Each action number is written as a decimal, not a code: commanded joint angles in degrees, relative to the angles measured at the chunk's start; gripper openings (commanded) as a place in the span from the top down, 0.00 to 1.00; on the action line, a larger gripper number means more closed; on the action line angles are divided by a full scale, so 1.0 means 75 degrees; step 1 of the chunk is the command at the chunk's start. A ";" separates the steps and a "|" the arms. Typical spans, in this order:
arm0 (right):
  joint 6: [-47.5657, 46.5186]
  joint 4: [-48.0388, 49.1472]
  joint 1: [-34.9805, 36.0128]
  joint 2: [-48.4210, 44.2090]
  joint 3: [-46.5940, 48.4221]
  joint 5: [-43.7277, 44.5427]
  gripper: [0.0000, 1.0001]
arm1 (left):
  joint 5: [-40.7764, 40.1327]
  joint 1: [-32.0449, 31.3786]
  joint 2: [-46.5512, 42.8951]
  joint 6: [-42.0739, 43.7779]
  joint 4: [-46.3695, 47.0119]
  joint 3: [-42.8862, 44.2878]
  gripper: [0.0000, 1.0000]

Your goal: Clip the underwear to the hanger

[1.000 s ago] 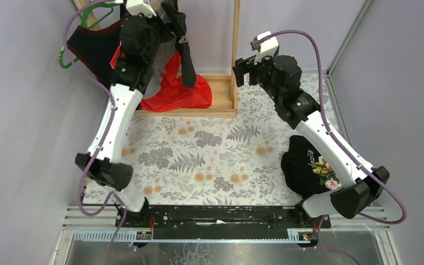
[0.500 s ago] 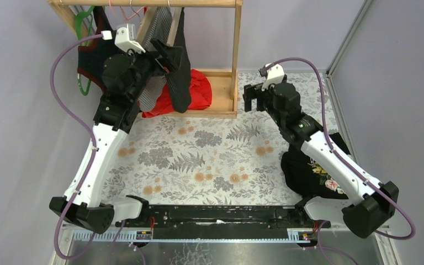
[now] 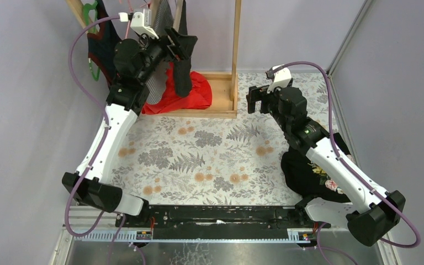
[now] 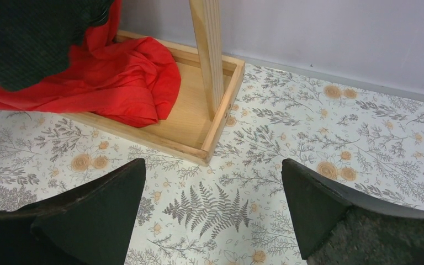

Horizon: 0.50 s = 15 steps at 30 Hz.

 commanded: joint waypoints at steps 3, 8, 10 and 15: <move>-0.0073 0.0354 -0.0020 -0.0125 0.0058 0.0097 0.01 | 0.0426 0.0034 0.0566 0.0215 0.0324 0.0911 0.00; -0.0074 0.0375 -0.0023 -0.0137 -0.0015 0.0105 0.01 | 0.0635 0.0049 0.1358 0.0294 0.0156 0.1878 0.00; -0.0076 0.0361 -0.0022 -0.0143 -0.0025 0.0095 0.01 | 0.0657 0.0075 0.1628 0.0299 0.0252 0.2200 0.00; -0.0065 0.0289 -0.0023 -0.0271 -0.0069 0.0100 0.01 | 0.0744 0.0169 0.2232 0.0251 -0.0159 0.3147 0.00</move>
